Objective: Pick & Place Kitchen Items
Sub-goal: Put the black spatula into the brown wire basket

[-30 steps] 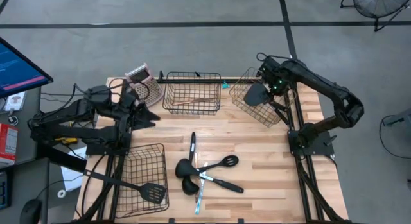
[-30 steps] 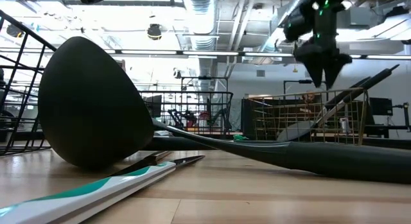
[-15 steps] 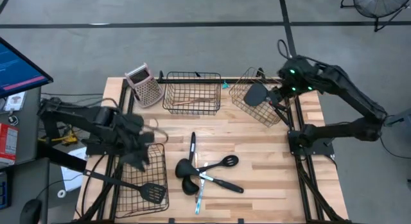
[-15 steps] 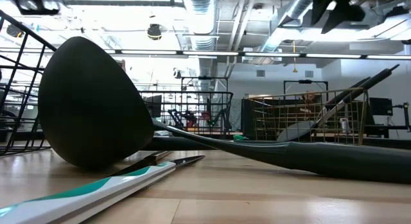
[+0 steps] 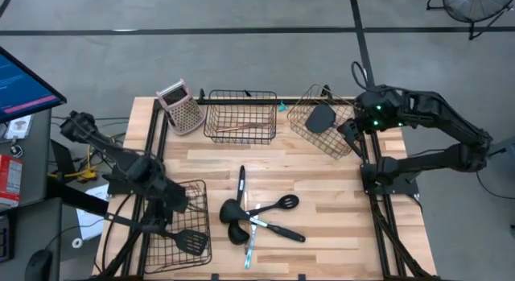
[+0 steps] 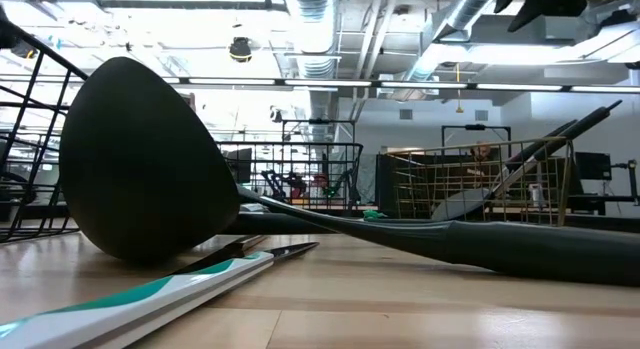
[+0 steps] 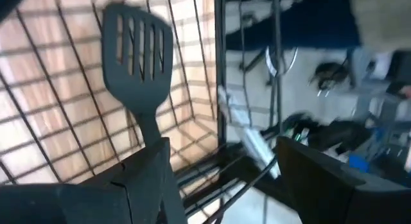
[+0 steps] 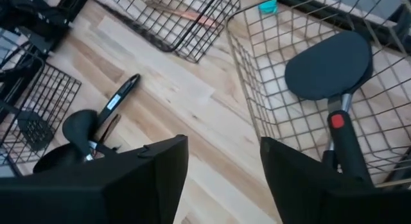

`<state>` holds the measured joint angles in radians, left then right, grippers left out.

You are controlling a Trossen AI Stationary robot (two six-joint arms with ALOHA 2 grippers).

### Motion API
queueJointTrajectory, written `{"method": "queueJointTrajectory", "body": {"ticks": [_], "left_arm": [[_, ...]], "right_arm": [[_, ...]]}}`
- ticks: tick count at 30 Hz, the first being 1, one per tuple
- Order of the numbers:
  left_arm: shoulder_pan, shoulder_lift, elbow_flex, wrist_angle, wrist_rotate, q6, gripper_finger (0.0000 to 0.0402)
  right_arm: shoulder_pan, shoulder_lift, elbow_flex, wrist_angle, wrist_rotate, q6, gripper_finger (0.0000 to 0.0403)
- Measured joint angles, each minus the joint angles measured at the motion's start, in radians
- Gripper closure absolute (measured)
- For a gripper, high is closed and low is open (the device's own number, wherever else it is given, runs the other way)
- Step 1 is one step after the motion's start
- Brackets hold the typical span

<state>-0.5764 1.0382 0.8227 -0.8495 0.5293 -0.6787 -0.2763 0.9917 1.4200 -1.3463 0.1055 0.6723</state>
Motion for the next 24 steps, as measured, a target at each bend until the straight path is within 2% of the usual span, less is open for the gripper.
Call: {"method": "queueJointTrajectory", "body": {"ticks": [8,14,24], "left_arm": [[-0.109,0.117,0.000,-0.068,-0.028,0.027,0.0133],[-0.136,0.201,0.000,-0.099,-0.068,0.028,0.0133],[-0.175,0.286,0.000,-0.102,-0.072,0.025,0.0133]], "right_arm": [[0.061,0.044,-0.001,-0.001,0.001,0.010,0.0220],[0.090,0.078,-0.001,0.000,0.001,0.007,0.0226],[0.107,0.086,-0.001,-0.001,0.001,0.002,0.0226]]}}
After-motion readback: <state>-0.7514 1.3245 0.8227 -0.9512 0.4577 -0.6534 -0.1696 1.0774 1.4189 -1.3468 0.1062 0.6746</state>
